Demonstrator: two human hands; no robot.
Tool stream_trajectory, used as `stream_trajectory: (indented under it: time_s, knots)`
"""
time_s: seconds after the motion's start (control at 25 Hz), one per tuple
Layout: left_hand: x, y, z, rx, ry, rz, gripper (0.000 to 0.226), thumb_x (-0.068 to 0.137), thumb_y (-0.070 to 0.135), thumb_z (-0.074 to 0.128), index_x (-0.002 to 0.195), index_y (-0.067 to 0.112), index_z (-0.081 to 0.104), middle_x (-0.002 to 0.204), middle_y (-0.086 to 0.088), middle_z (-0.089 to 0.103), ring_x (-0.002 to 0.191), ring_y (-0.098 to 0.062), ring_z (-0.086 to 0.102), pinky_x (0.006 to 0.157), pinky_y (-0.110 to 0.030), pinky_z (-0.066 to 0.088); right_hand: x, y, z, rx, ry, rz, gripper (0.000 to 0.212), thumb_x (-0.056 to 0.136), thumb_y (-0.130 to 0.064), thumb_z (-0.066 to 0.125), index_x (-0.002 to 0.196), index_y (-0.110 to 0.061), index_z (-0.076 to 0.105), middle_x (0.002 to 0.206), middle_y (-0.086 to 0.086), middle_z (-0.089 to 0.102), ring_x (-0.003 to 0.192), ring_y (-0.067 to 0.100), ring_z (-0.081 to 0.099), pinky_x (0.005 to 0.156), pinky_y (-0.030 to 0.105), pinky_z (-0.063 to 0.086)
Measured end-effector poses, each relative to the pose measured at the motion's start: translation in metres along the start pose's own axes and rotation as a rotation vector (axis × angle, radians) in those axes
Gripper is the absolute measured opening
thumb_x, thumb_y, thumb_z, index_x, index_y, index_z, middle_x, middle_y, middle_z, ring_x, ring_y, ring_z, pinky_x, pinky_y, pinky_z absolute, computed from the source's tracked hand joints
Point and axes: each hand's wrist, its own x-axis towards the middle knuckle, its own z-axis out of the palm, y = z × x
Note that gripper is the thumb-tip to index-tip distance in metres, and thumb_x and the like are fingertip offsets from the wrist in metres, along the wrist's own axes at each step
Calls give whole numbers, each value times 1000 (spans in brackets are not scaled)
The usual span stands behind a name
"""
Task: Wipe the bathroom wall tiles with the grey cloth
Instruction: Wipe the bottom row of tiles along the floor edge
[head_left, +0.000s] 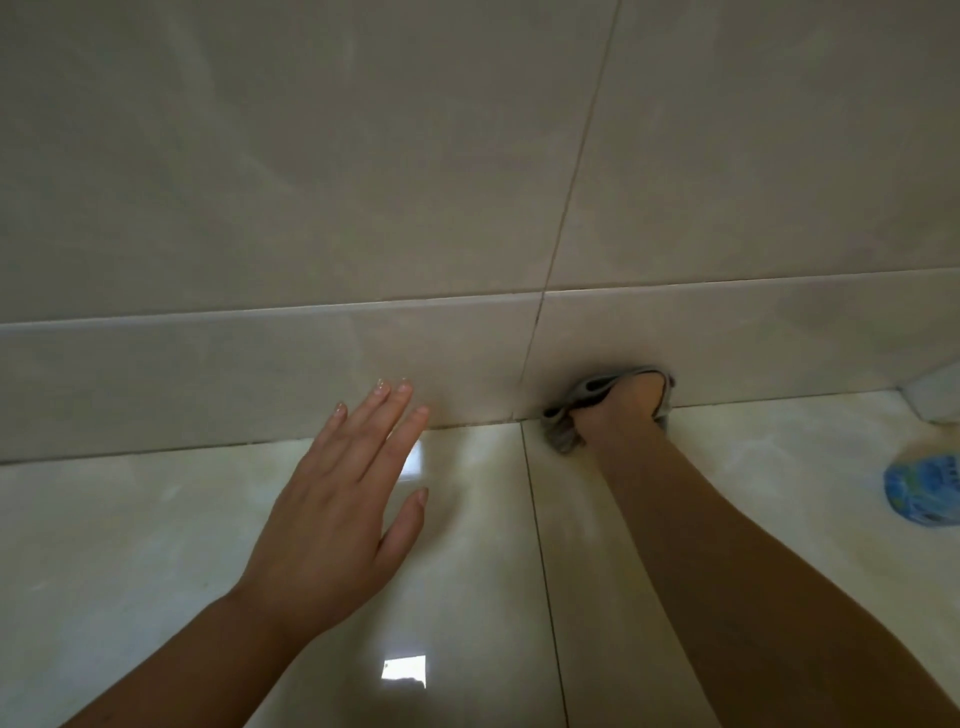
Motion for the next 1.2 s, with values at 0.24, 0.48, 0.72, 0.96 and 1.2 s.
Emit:
stream_trajectory:
  time_s: [0.24,0.48,0.72,0.96,1.2]
  knots:
    - [-30,-16,-5,31,-4,-67,61,96,39,41,151,15,34,160,-3,28,150,-16,17,123,-35,11,-34,63,22,-123,-188,186,49,101,-32,25,145,-12,36,148,14,38,133,33,40,108,39,36]
    - [-35,-17,-9,30,-45,-59,61,96,41,41,151,15,35,159,-4,31,150,-15,19,122,-36,13,-46,92,21,-190,-394,477,46,100,-26,32,140,-13,50,139,15,53,126,34,48,105,48,36]
    - [-34,13,-39,-97,-18,-111,59,100,49,32,152,21,32,160,6,23,149,-3,11,121,-22,7,-100,65,-25,-148,-831,546,53,97,-33,33,126,1,61,126,24,61,115,39,57,94,46,47]
    - [-10,76,-61,-998,131,-880,58,97,58,40,147,29,41,153,7,38,140,-14,37,117,-35,27,-154,-5,-72,-182,-1047,455,62,85,-32,58,142,-10,47,144,18,47,127,38,51,111,54,34]
    - [9,132,-78,-1940,-209,-1093,35,94,35,59,117,10,67,105,-12,74,86,-24,72,69,-35,60,-171,-66,-116,-287,-970,429,54,97,-39,39,135,-4,54,142,24,48,130,41,47,111,55,34]
